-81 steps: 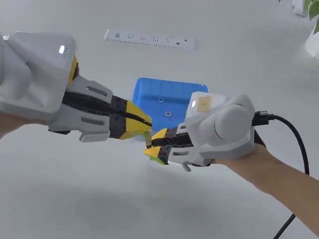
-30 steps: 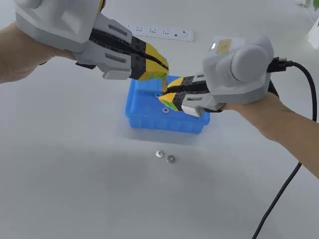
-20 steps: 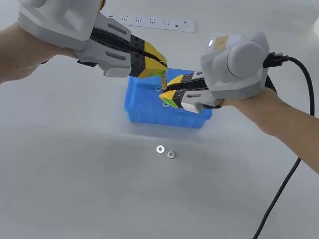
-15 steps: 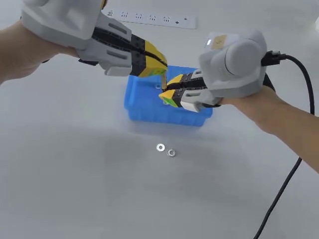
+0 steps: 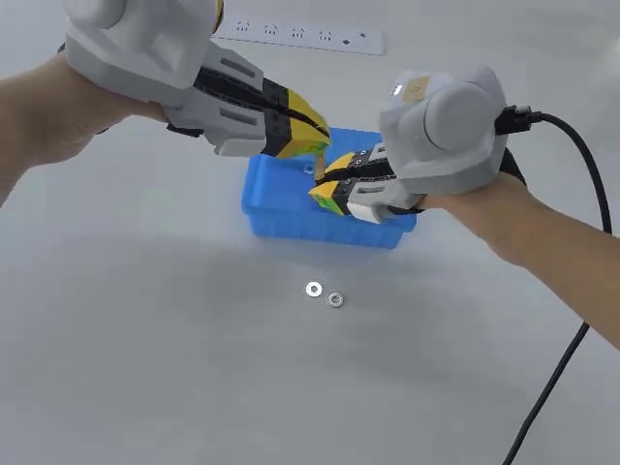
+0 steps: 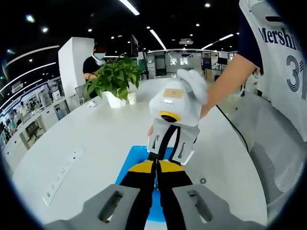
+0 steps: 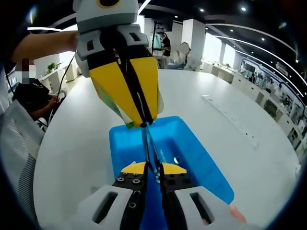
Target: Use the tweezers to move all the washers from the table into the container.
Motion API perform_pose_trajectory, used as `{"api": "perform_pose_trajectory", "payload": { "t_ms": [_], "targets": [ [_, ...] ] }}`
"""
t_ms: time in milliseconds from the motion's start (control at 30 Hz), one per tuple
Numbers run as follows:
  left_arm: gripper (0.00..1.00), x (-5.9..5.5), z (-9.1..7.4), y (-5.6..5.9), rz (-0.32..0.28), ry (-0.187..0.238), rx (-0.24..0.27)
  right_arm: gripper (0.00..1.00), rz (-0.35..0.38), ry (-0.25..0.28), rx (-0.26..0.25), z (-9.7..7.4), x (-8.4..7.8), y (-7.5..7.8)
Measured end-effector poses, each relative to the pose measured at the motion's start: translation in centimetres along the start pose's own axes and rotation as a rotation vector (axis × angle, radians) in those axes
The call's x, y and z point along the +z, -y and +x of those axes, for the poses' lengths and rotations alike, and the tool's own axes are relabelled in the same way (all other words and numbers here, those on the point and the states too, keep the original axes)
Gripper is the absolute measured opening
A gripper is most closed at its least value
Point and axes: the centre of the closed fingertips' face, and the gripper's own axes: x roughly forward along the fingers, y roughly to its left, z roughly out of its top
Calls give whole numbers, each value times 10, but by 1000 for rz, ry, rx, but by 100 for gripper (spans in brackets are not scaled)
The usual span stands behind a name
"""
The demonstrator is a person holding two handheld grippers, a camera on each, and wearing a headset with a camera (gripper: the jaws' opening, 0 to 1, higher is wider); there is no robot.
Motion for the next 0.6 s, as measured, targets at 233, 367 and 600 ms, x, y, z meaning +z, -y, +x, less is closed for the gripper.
{"api": "perform_pose_trajectory", "payload": {
  "t_ms": [233,367,600],
  "targets": [
    [5,0,1,1,-1,-7,0,11,14,0,-9,-1,-1,1],
    [5,2,0,1,7,-8,0,11,12,3,-11,-3,1,1],
    [5,14,-8,8,33,-5,-10,12,6,22,-21,-11,11,-2]
  ]
}}
